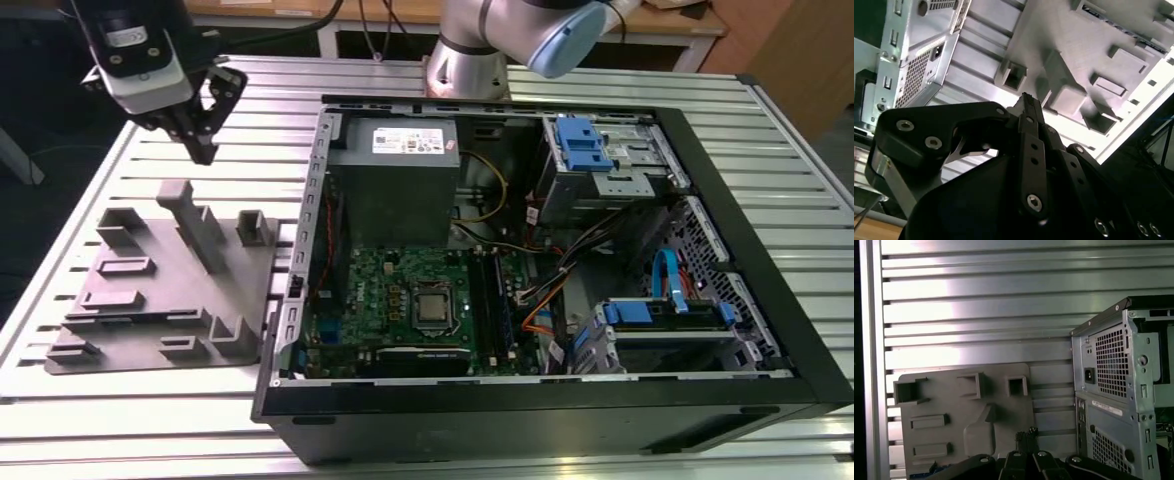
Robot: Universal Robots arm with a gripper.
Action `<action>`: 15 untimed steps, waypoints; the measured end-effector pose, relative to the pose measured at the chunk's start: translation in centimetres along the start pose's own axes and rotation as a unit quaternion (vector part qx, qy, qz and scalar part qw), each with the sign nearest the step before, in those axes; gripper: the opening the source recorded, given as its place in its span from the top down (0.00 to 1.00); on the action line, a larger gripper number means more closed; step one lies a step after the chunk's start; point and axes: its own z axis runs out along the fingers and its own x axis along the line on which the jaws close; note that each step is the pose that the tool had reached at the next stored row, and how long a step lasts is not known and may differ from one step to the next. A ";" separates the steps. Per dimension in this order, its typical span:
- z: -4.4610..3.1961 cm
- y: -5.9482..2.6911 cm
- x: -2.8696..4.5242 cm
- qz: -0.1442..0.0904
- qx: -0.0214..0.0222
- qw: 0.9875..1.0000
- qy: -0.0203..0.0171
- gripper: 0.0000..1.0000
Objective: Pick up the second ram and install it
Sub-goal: 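Reach for the second ram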
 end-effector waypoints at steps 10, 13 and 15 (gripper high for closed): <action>0.32 -1.28 1.65 0.000 0.000 1.000 0.000 0.93; 0.40 -1.76 1.99 0.000 0.000 1.000 0.000 0.93; 0.45 -2.05 2.24 0.000 0.000 1.000 0.000 0.93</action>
